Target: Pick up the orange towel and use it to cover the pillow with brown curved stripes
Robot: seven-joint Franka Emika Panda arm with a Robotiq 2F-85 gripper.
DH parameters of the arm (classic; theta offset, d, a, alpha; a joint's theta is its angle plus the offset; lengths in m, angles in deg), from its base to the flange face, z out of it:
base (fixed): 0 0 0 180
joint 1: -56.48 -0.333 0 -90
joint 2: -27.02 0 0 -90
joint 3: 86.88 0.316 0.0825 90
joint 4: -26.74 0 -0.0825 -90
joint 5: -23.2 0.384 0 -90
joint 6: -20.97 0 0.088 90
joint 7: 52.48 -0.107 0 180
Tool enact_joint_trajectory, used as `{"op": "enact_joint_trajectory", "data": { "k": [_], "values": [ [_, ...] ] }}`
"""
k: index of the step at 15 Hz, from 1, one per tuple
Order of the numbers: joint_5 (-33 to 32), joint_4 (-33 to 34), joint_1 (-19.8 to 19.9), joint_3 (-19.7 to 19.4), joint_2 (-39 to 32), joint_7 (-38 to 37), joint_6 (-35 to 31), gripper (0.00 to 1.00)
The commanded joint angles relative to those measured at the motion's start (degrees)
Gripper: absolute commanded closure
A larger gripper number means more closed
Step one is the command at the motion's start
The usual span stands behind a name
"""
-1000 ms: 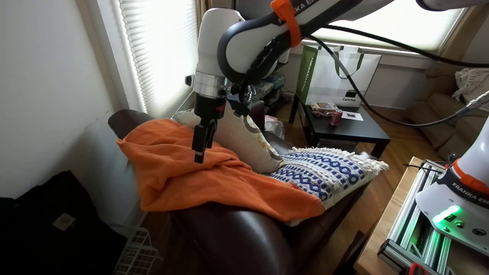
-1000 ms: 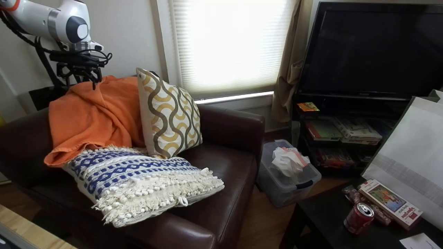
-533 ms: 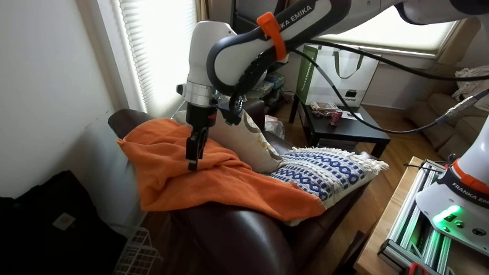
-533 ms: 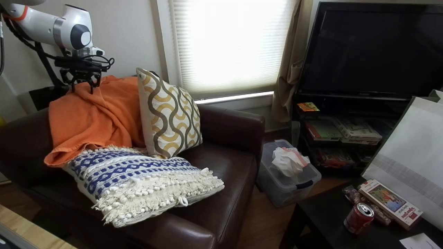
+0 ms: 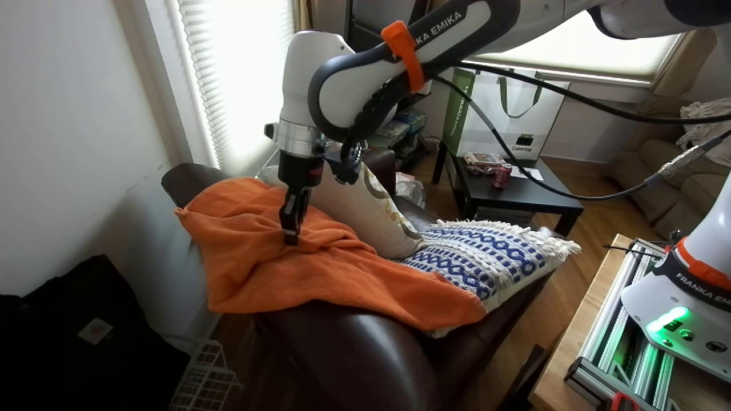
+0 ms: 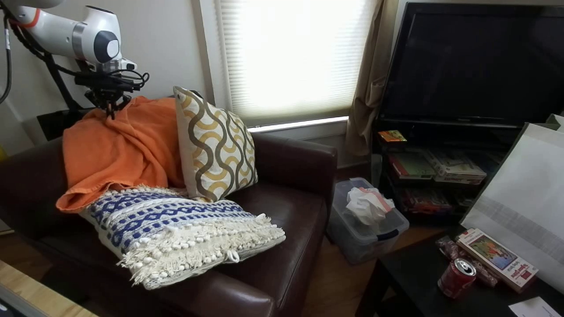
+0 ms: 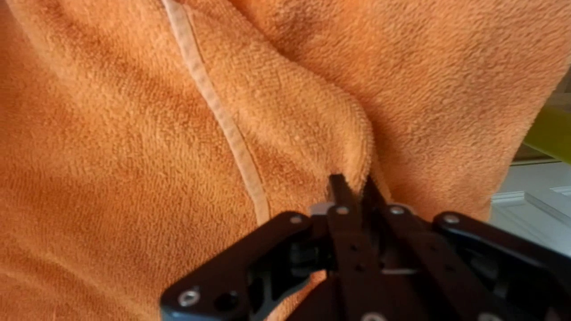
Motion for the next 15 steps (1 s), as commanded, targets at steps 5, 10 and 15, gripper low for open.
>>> {"op": "enact_joint_trajectory", "data": {
  "k": [5,10,15],
  "values": [
    [0.2,-3.9,0.2,-0.1,11.2,-3.8,-3.8,0.99],
    [-3.0,-6.4,0.9,-5.1,22.6,-11.6,-7.8,0.99],
    [-6.2,-9.4,3.5,-9.6,33.2,-20.6,-7.2,0.99]
  ]
}}
